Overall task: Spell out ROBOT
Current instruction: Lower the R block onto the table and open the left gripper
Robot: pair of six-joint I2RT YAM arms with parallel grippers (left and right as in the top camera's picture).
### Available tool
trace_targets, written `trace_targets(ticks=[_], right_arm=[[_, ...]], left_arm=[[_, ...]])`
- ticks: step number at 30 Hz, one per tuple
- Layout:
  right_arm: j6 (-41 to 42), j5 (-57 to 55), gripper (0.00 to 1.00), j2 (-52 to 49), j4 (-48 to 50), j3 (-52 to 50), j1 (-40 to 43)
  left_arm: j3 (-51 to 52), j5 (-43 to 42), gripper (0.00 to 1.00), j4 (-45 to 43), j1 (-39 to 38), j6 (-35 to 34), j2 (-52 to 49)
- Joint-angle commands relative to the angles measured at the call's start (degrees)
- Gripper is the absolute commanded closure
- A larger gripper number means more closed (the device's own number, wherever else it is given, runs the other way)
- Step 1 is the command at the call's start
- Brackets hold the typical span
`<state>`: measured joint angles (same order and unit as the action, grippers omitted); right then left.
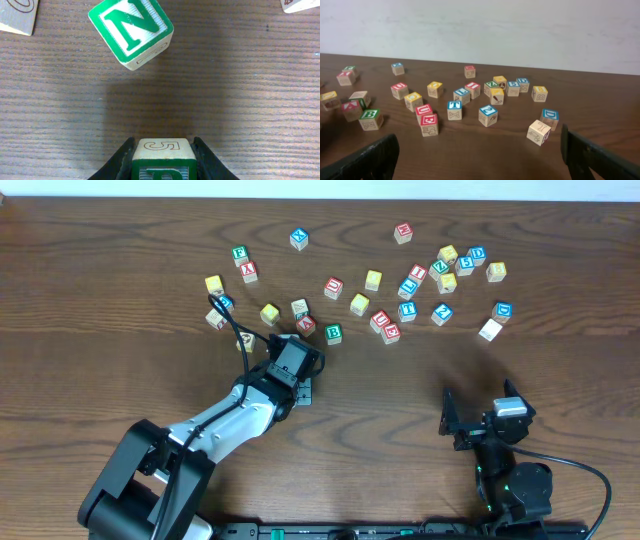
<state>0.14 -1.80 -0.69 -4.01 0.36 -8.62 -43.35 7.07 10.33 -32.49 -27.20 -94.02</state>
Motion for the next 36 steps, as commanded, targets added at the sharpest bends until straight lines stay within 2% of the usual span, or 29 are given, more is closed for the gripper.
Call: trace_targets(ticks=[1,2,3,5,6,18,19,20,27,36], right_arm=[[-0.63,0.26,0.01,0.35,-0.24,-0.04,0.44],[-0.63,0.26,0.01,0.35,-0.26,-0.04,0.44],[-0.63,0.26,0.01,0.35,-0.26,-0.04,0.44],[-0.63,0.26,0.01,0.35,-0.26,-0.04,0.44],[-0.63,0.26,0.01,0.35,-0.26,-0.04,0.44],[-0.63,0.26,0.01,0.35,-0.26,-0.04,0.44],[-0.63,0.26,0.01,0.35,-0.26,-0.04,0.44],[-0.63,0.26,0.01,0.35,-0.26,-0.04,0.44],[-0.63,0.26,0.01,0.35,-0.26,-0.04,0.44],[-0.63,0.26,0.01,0.35,-0.26,-0.04,0.44]], left_arm=[[0.85,0.04,0.93,0.52,-0.11,-0.31,-1.86],[0.85,0.04,0.90,0.52,-0.11,-0.31,-1.86],[0.85,0.04,0.83,0.52,-0.11,-0.31,-1.86],[0.85,0.04,0.57,0.52,-0.11,-0.31,-1.84],[0.85,0.04,0.50,0.52,-0.11,-0.31,-1.81],[0.46,0.02,0.48,0.92,-0.11,0.17,-0.04],[0.26,0.02,0.48,1.16,-0.11,0.46,0.59],[0.02,0.04,0.43,1.42,-0.11,0.85,1.44],[-2.36,0.04,0.41,5.22,-0.11,4.24,12.37],[-2.64,0.02,0.30,8.46,-0.07,5.51,31.39]])
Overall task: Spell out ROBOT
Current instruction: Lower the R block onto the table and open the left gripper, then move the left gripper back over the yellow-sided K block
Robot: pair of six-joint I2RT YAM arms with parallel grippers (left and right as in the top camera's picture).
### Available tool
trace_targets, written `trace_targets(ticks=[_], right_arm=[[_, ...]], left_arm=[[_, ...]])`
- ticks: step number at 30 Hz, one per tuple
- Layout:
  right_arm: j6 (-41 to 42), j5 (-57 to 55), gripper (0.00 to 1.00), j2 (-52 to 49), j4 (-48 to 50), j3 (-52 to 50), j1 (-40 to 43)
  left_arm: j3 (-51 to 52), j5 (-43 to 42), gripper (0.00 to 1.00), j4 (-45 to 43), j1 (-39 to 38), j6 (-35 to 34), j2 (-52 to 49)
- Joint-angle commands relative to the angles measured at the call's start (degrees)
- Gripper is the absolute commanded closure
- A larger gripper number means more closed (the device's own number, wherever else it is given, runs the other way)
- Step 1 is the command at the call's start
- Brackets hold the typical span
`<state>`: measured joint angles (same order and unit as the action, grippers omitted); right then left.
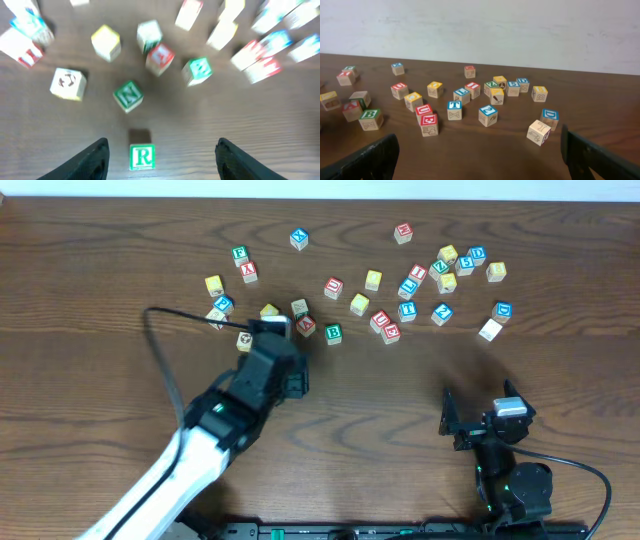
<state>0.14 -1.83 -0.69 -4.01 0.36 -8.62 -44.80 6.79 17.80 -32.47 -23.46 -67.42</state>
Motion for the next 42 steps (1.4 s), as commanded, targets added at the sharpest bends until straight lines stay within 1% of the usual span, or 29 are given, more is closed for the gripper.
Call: trace_targets(ticks=[1,3,5,11,12,14,15,18,21,22,26,27,30,33,38,42], right_arm=[[-0.63,0.28,0.01,0.35,-0.26,-0.04,0.44],[-0.63,0.28,0.01,0.35,-0.26,-0.04,0.44],[-0.63,0.28,0.01,0.35,-0.26,-0.04,0.44],[-0.63,0.28,0.01,0.35,-0.26,-0.04,0.44],[-0.63,0.28,0.01,0.35,-0.26,-0.04,0.44],[-0.63,0.28,0.01,0.35,-0.26,-0.04,0.44],[-0.63,0.28,0.01,0.35,-0.24,-0.04,0.44],[-0.63,0.28,0.01,0.35,-0.24,-0.04,0.44],[-0.63,0.28,0.01,0.35,-0.26,-0.04,0.44],[-0.63,0.28,0.01,0.35,-0.26,-0.04,0.44],[-0.63,0.28,0.01,0.35,-0.26,-0.04,0.44],[-0.63,0.28,0.01,0.35,-0.26,-0.04,0.44],[-0.63,0.28,0.01,0.35,-0.26,-0.04,0.44],[-0.63,0.28,0.01,0.35,-0.26,-0.04,0.44],[-0.63,0.28,0.01,0.35,-0.26,-0.04,0.44],[-0.63,0.28,0.01,0.35,-0.26,-0.04,0.44]], left_arm=[[-1.20,0.33,0.29,1.33,-0.07,2.49,6.21],[-1.22,0.35,0.27,1.99,0.00,3.89,8.66],[-1.36,0.33,0.20,2.43,0.52,4.90,10.08],[-6.45,-1.14,0.18,9.94,5.95,8.85,7.50],[-7.69,-2.32,0.14,10.91,7.13,10.32,6.45],[-10.43,-4.63,0.10,12.48,9.22,13.00,4.15],[-11.93,-5.40,0.05,13.20,10.23,13.90,2.93],[-17.86,-8.55,0.03,15.78,13.14,18.58,-1.97],[-26.12,-10.64,0.00,19.76,15.54,25.92,-9.07],[-30.25,-10.69,0.02,22.27,16.33,29.68,-12.81],[-40.39,-10.69,0.02,28.74,17.51,38.82,-23.26],[-45.68,-10.69,0.02,31.91,18.03,41.77,-29.03],[-52.33,-10.69,0.02,34.95,18.95,43.87,-37.16],[-56.72,-10.69,0.02,36.06,19.87,44.92,-44.09],[-58.31,-11.10,0.02,36.20,20.46,45.79,-52.13],[-58.31,-11.91,0.02,36.17,20.44,46.34,-56.02]])
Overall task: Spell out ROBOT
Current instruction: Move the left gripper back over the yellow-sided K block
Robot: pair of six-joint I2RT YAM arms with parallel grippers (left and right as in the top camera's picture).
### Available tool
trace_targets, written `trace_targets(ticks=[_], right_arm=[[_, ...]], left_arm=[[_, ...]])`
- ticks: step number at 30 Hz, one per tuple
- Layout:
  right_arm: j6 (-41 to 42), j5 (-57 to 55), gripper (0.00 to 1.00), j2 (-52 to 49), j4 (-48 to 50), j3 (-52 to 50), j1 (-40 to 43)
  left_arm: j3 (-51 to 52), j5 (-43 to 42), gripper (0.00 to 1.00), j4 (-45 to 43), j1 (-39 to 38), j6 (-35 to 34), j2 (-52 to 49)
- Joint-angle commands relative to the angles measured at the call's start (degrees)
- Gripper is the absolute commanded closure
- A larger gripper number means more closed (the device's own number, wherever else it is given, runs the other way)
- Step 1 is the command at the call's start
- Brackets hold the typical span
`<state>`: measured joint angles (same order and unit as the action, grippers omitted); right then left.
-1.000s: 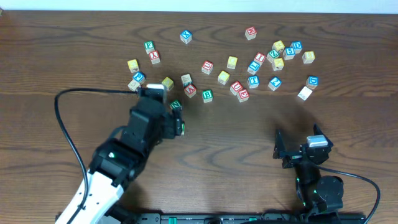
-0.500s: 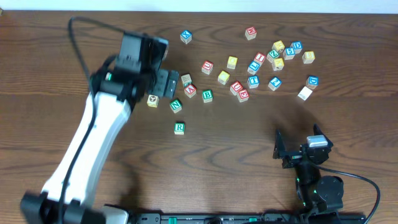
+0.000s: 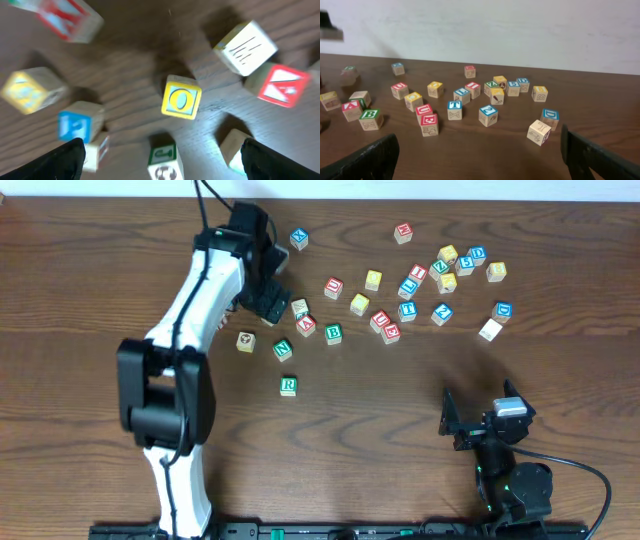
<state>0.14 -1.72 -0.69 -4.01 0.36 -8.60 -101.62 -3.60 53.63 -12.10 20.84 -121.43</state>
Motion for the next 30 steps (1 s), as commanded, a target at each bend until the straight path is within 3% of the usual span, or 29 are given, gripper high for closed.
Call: trace_targets(ticks=[1,30], right_arm=[[-0.63,0.17,0.01,0.35,-0.26,-0.04,0.42],[-0.63,0.17,0.01,0.35,-0.26,-0.04,0.39]], left_arm=[[-1.49,-2.36,0.02,0.35,0.09,2.36,-2.84],[-1.36,-5.01,0.02,-5.35,-0.09,2.69,-7.58]])
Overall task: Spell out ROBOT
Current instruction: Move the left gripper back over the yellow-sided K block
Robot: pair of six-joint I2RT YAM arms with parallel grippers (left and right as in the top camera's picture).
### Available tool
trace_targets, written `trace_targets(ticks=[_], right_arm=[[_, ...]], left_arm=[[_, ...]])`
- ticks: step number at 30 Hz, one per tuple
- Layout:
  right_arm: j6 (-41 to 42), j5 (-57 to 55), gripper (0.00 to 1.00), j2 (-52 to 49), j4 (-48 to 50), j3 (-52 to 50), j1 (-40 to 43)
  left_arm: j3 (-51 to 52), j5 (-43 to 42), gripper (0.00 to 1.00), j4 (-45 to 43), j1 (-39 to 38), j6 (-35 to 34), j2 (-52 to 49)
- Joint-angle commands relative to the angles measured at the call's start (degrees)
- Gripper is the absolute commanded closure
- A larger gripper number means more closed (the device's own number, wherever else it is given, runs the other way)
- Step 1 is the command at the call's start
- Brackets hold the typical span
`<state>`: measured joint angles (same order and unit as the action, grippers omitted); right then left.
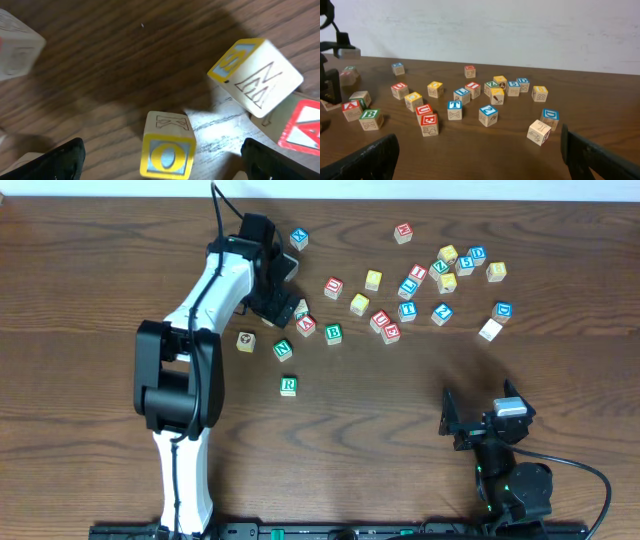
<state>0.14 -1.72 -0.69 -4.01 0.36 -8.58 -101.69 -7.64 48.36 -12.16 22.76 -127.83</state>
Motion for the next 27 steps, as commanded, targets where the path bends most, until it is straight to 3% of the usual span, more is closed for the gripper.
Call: trace_targets(ticks=[1,27], right_arm=[[-0.63,0.17,0.01,0.35,-0.26,-0.04,0.37],[-0.63,0.17,0.01,0.31,-0.26,-0.04,0.37]], left_arm=[[-1.29,-0.96,0.02,-0.15,-0.02,0.76,-1.18],[0.02,-1.64,0.02,-1.36,-0.02,0.76,-1.70]])
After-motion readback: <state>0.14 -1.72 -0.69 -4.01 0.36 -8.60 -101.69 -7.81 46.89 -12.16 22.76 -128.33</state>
